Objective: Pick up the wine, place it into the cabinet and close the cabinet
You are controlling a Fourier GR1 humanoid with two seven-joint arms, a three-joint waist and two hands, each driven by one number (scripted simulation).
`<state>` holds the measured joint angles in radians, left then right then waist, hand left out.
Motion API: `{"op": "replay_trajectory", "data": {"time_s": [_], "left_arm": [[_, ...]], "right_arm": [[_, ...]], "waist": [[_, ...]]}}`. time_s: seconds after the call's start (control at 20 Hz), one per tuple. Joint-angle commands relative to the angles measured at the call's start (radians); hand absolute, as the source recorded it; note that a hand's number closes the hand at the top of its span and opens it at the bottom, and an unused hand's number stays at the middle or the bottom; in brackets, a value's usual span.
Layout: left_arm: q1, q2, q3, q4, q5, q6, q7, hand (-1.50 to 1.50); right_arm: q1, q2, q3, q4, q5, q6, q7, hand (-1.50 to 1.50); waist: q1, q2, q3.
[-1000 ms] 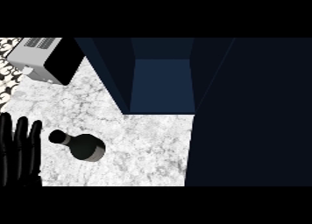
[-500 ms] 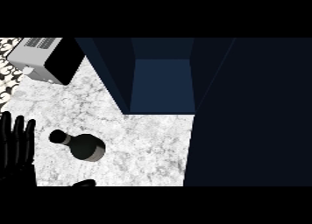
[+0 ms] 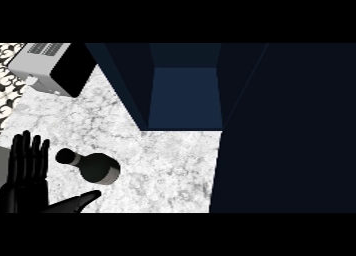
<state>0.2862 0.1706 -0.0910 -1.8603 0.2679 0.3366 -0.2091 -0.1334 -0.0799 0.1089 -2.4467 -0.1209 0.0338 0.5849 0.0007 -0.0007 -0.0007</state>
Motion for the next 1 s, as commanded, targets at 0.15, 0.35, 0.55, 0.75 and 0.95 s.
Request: {"op": "replay_trajectory", "data": {"time_s": [0.15, 0.35, 0.55, 0.75, 0.95], "left_arm": [[-0.038, -0.073, 0.022, 0.271, 0.002, -0.083, -0.177, -1.5], [-0.068, -0.065, 0.072, 0.356, 0.021, -0.128, -0.209, -1.5], [-0.101, -0.059, 0.124, 0.569, 0.049, -0.247, -0.37, -1.5], [-0.178, -0.091, 0.144, 0.767, 0.045, -0.29, -0.471, -1.5], [-0.235, -0.078, 0.17, 0.837, 0.043, -0.32, -0.484, -1.5]], "right_arm": [[0.073, 0.006, 0.019, -0.075, -0.02, 0.027, -0.003, -1.5], [0.024, -0.018, -0.082, -0.043, -0.107, 0.049, -0.005, -1.5], [-0.013, 0.007, -0.04, -0.038, -0.063, 0.026, 0.004, -1.5], [0.001, 0.009, -0.037, -0.039, -0.052, 0.025, 0.004, -1.5], [0.045, 0.029, 0.031, -0.078, -0.014, 0.026, 0.001, -1.5]], "waist": [[-0.004, 0.0, 0.0], [-0.001, 0.001, 0.001], [-0.001, 0.001, 0.0], [-0.005, 0.001, 0.0], [-0.004, 0.001, 0.0]]}}
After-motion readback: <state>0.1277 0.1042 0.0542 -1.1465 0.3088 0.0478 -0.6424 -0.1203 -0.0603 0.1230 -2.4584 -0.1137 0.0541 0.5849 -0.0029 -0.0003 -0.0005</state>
